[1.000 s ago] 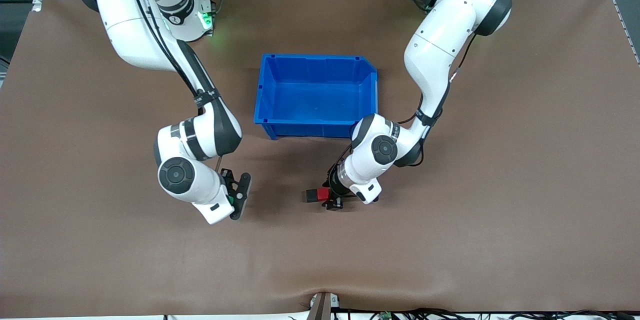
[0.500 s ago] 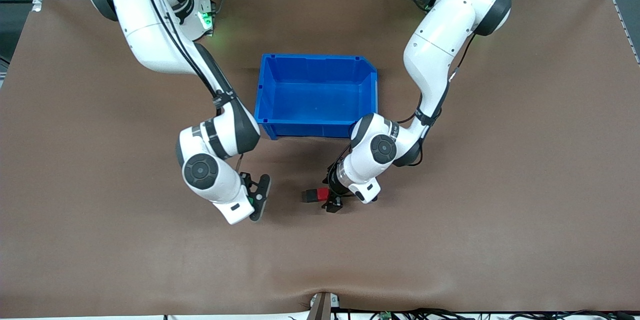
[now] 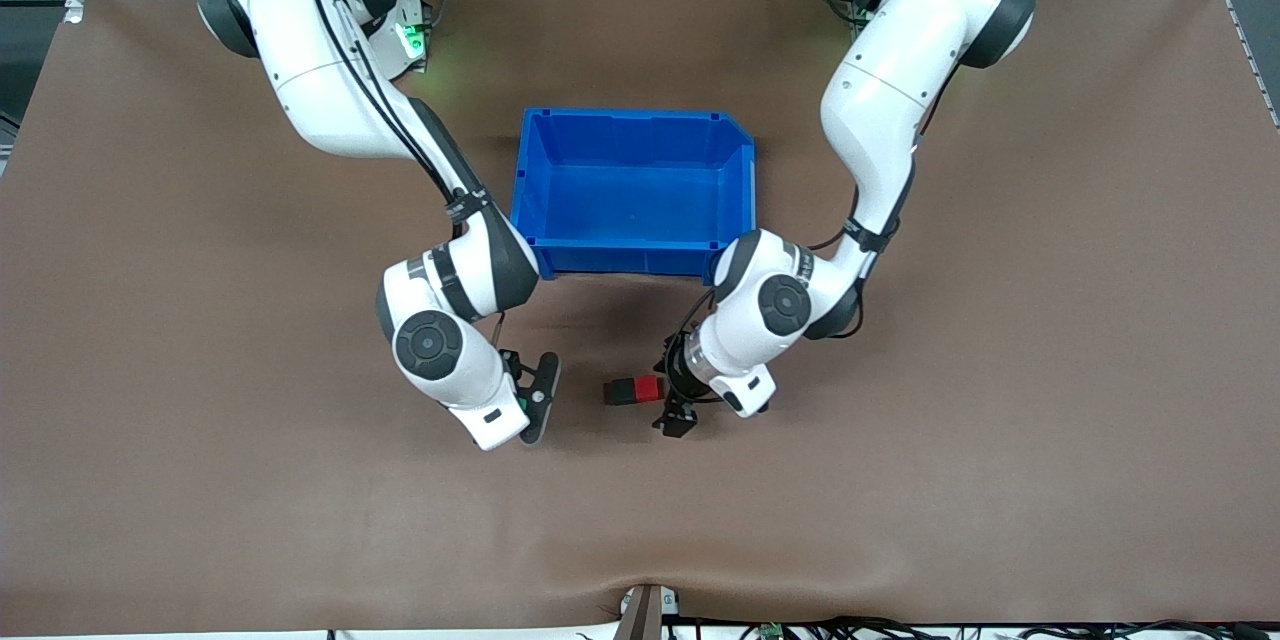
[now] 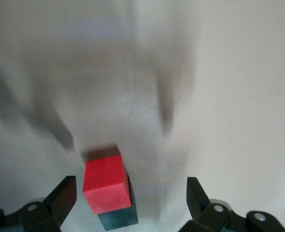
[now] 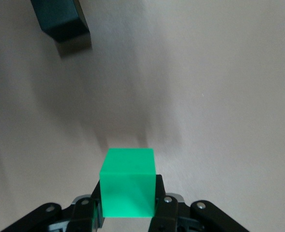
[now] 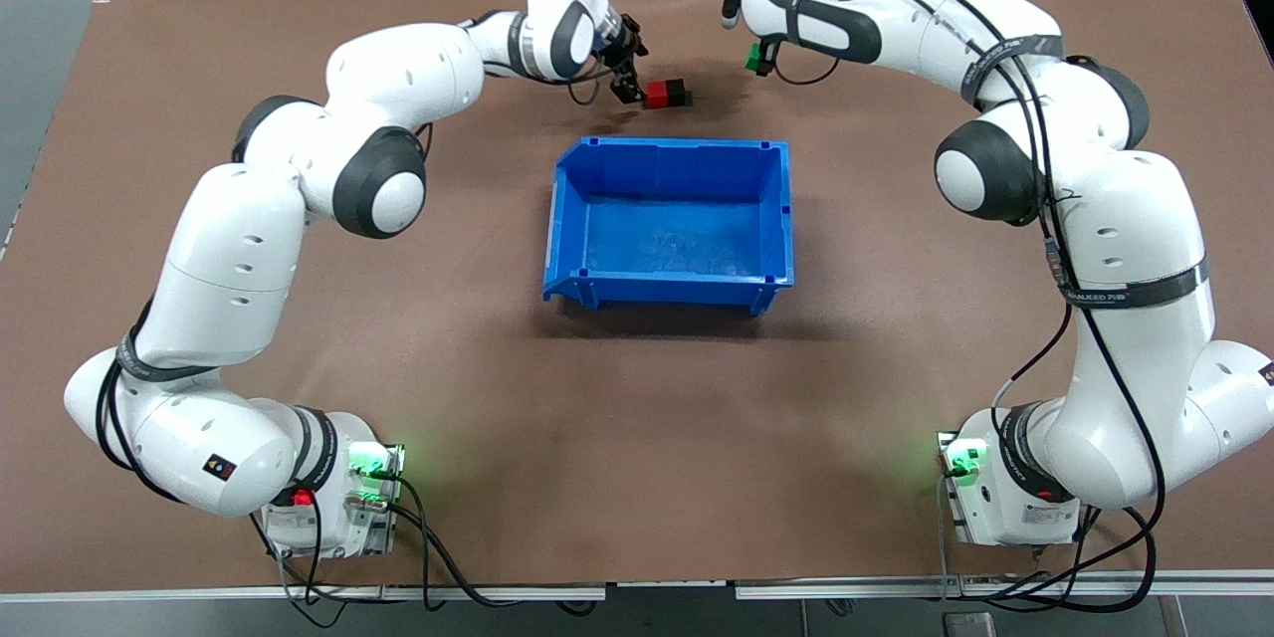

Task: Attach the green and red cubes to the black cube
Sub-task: 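Press the red cube against the black cube and open the left gripper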

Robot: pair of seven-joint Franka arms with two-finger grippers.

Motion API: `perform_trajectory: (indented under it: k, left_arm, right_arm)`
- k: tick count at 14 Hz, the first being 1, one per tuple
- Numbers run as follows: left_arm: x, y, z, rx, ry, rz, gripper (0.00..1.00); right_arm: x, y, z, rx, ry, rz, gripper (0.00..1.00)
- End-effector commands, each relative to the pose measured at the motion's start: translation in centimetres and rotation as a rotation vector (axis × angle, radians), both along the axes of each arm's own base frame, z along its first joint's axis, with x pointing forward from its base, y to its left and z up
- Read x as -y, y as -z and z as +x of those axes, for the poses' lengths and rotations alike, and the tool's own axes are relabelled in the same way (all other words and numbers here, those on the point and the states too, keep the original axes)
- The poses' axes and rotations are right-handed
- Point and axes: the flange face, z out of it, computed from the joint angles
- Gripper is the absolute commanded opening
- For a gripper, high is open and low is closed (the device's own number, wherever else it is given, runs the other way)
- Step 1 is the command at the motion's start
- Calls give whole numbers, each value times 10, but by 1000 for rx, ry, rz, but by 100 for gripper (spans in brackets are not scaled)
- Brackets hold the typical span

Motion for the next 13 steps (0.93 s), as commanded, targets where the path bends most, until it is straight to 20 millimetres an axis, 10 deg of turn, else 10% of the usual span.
perform_trajectory:
  k: [1, 9, 13]
  left_arm:
    - [-34, -32, 17, -15, 90, 14, 100]
    - [-154, -103, 52, -12, 414, 84, 100]
    - [-178, -165, 50, 54, 585, 283, 100]
  right_arm:
    - [-18, 4, 0, 11, 17, 11, 0]
    - [-75, 29, -32, 6, 94, 1, 0]
    - [-87, 30, -33, 41, 68, -17, 0]
